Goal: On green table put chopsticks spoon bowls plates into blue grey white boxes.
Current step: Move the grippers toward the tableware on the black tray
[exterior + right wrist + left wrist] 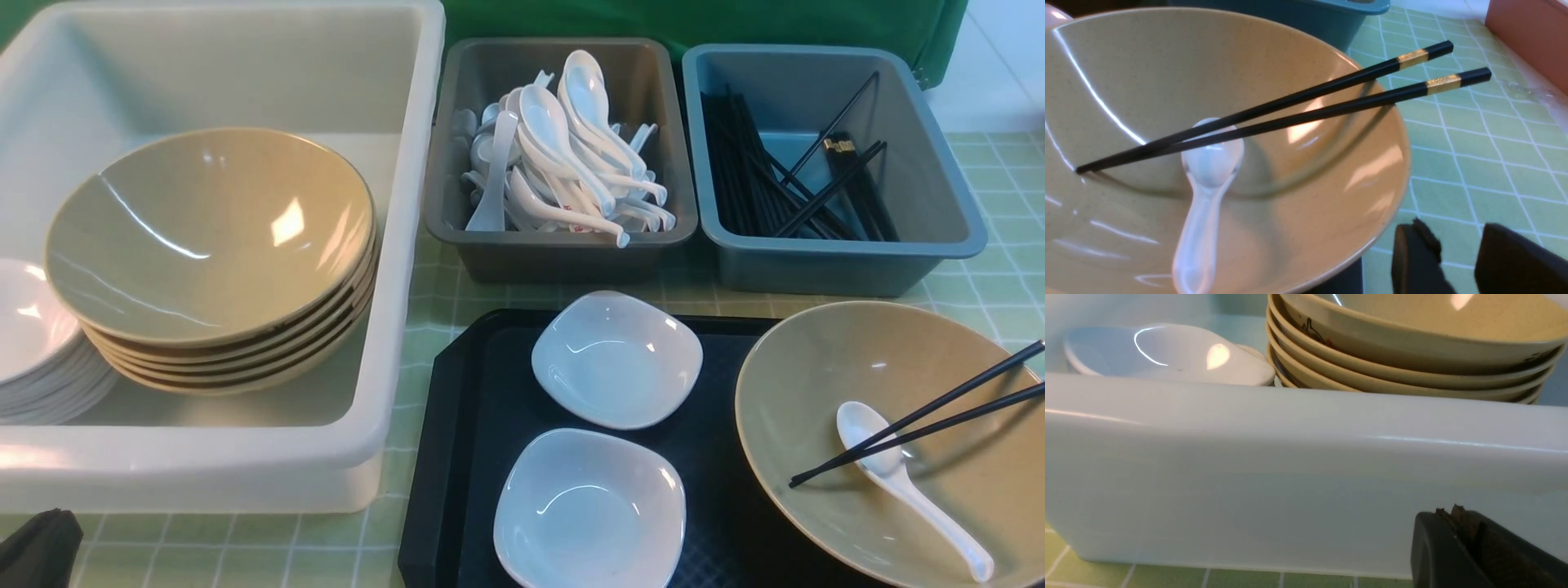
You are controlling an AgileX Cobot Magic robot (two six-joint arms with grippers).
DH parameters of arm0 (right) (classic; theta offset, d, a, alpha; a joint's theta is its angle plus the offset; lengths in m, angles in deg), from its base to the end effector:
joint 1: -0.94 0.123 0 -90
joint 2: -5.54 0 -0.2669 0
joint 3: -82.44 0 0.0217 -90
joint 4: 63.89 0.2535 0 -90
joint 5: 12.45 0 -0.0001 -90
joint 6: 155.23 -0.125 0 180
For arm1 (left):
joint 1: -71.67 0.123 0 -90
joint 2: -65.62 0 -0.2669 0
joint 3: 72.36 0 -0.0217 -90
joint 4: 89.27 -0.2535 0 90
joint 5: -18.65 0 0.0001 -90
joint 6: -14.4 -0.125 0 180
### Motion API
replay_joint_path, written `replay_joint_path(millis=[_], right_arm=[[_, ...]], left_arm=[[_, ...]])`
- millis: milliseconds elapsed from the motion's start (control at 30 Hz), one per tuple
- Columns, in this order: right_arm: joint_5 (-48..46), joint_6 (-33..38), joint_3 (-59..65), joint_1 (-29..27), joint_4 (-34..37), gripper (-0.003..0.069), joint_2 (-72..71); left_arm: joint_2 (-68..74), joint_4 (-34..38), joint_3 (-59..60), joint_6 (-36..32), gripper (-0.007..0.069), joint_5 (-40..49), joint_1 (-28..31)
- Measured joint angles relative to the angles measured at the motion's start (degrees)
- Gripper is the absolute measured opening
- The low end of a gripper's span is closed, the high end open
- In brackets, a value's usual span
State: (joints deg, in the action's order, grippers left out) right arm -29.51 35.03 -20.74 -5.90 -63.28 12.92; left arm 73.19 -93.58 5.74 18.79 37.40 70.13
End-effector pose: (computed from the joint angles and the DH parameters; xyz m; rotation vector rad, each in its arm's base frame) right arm 0.1072 -0.0125 0.1800 -0.0461 1.7713 -0.2061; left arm 0.1076 0.0001 0.1678 0.0025 1.8215 -0.0008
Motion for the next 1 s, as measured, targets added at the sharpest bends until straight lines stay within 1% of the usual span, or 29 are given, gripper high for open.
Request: replay_joint_path(millis=[567,733,833,900,933,1000], right_arm=[[0.0,0.0,0.0,0.0,0.0,0.0236,0.0],[0.6,-0.1,0.1,0.0,0.0,0.0236,0.0],[3.8,-1.0,0.6,0.0,0.0,0.0236,0.0],[5.3,-1.1,0.9,0.0,0.0,0.0236,0.0],[8.3,-1.1,1.2,0.0,0.0,0.0236,0.0],[11.8,-1.1,1.4,0.0,0.0,0.0236,0.0]], left_arm=[[0.0,0.0,0.1,0.1,-0.0001,0.0,0.0],[0.0,-0.7,0.2,-0.1,-0.0001,-1.8,0.0],[0.0,-0.7,0.2,-0.1,-0.0001,-9.5,0.0],[0.0,-0.8,0.2,-0.1,-0.0001,-12.3,0.0],[0.0,-1.0,0.2,-0.1,-0.0001,-16.8,0.0],[0.0,-1.1,0.2,-0.1,-0.0001,-21.0,0.0]])
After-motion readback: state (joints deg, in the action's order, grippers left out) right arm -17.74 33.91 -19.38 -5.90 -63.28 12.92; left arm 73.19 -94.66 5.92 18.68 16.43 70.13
